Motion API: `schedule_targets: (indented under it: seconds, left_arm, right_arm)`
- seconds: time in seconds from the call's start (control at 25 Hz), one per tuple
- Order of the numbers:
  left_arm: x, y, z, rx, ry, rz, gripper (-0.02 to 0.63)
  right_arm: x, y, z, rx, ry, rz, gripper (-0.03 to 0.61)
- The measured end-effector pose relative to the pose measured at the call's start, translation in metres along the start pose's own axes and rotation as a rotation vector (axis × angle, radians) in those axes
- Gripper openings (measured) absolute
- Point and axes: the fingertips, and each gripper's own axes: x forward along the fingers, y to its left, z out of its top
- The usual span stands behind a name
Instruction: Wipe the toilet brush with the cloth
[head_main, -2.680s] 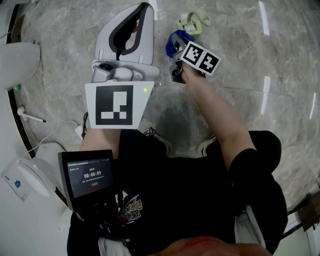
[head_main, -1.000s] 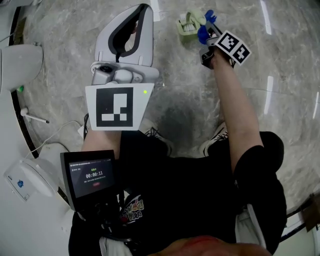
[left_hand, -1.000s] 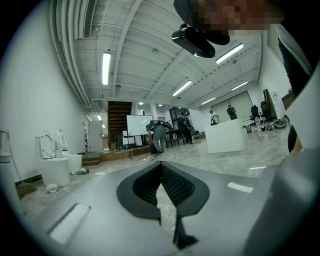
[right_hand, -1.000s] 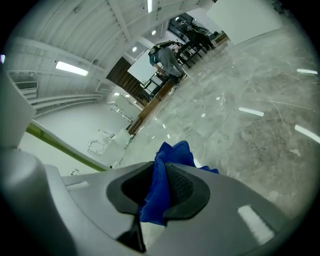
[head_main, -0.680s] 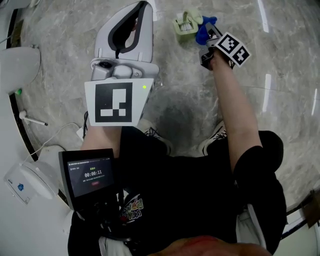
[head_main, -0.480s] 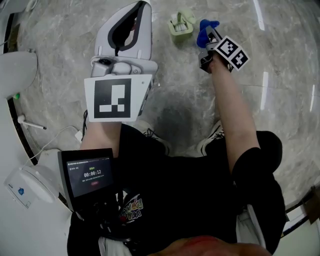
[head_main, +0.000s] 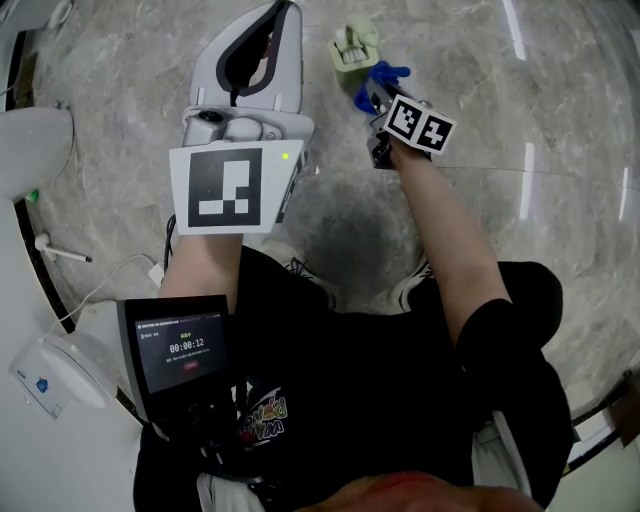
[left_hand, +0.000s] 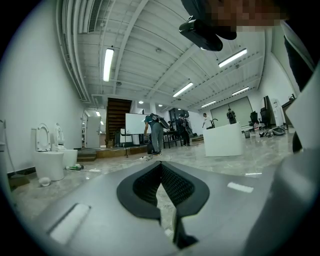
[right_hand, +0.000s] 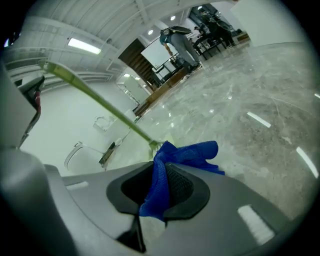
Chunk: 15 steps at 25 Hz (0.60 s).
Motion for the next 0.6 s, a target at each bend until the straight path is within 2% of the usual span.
schedule_targets:
  seconds: [0.36, 0.48, 0.6]
  left_arm:
    - [0.001, 0.002, 0.001, 0.005, 0.004, 0.0, 0.002]
    - [0.0, 0.001, 0.0, 0.001, 0.005, 0.002, 0.002]
    - [-0.001, 0.0, -0.001, 0.017, 0.003, -0.006, 0.002]
  right_arm:
    - [0.013, 0.049, -0.048, -0.154, 0.154, 0.131, 0.075]
    - [0.017, 0.067, -0.061, -0.183, 0.205, 0.191, 0.075]
    - [0.019, 0.069, -0.072, -0.198, 0.24, 0.203, 0.075]
